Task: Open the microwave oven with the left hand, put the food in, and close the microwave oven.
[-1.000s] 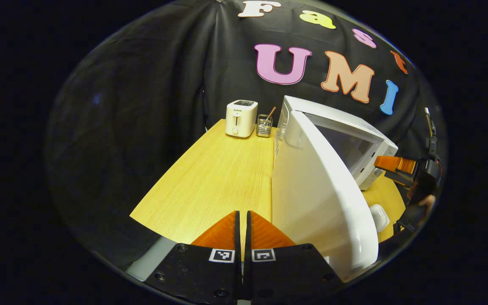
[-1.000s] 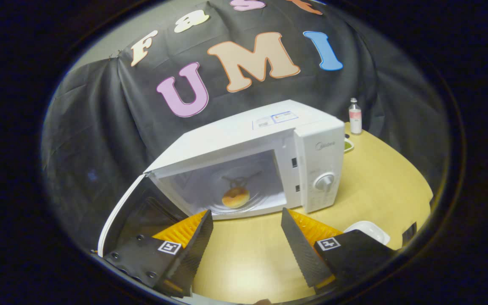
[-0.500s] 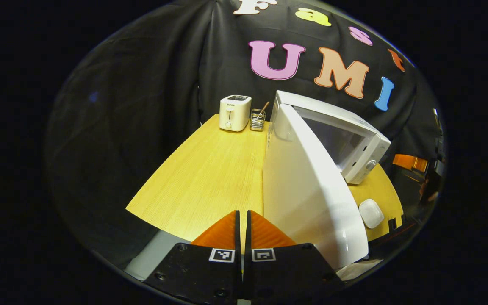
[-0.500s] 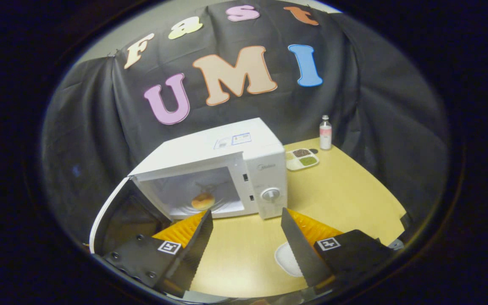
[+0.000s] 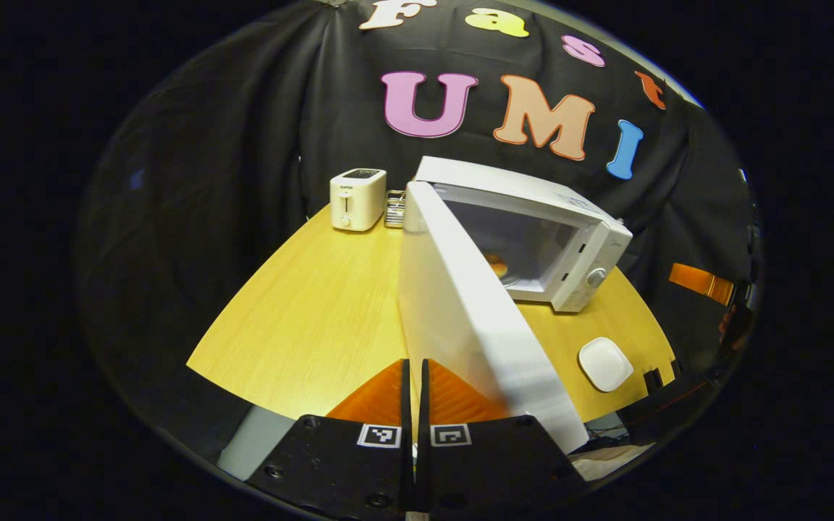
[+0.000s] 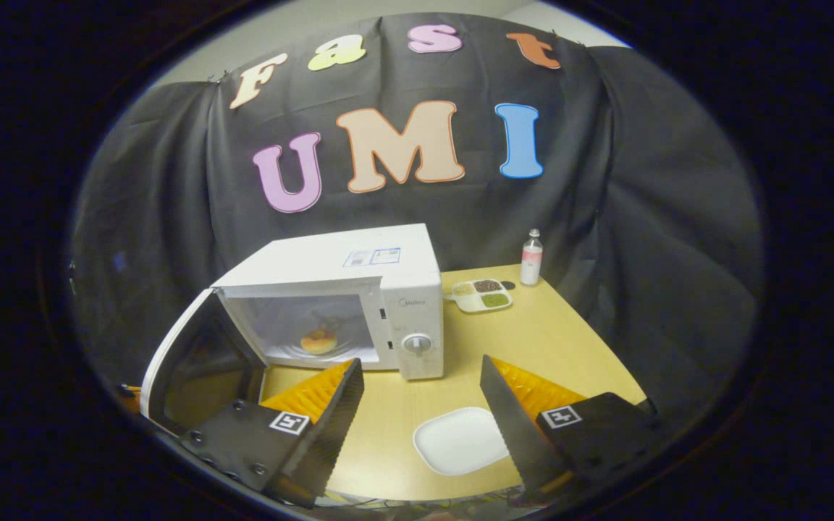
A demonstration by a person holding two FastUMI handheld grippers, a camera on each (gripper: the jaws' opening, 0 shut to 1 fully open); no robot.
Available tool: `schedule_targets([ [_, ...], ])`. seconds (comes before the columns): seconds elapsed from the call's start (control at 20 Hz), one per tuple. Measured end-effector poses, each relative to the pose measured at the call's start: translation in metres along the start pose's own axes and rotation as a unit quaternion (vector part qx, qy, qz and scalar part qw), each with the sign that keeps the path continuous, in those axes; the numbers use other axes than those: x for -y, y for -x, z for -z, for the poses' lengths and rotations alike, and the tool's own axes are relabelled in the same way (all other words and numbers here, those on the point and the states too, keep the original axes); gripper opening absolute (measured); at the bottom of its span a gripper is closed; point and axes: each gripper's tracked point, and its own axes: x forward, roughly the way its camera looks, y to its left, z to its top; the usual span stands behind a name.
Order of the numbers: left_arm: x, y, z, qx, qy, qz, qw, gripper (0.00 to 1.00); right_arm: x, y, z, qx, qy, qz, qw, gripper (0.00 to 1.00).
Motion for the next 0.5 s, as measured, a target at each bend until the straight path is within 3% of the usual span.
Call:
schedule_targets([
  [0.1,0.018,-0.003,-0.004,0.002,-0.008,0.011,1.0,0.01,0.009,0.006,0.001,-0.004,-0.004,0.003,1.0,0.92],
  [0.15,0.025,-0.006,-0.007,0.004,-0.012,0.014,1.0,0.01,0.013,0.009,-0.004,-0.003,-0.004,0.007,1.0,0.99],
  [0.4,0.069,-0.019,-0.018,0.006,-0.027,0.041,0.999,0.01,0.049,0.025,-0.009,0.0,-0.023,0.025,0.999,1.0],
  [0.45,0.077,-0.022,-0.021,0.007,-0.03,0.045,0.999,0.01,0.058,0.029,-0.011,0.001,-0.028,0.031,0.999,0.91],
  [0.5,0.087,-0.029,-0.026,0.008,-0.033,0.048,0.998,0.01,0.068,0.031,-0.01,0.003,-0.032,0.038,0.999,0.91],
])
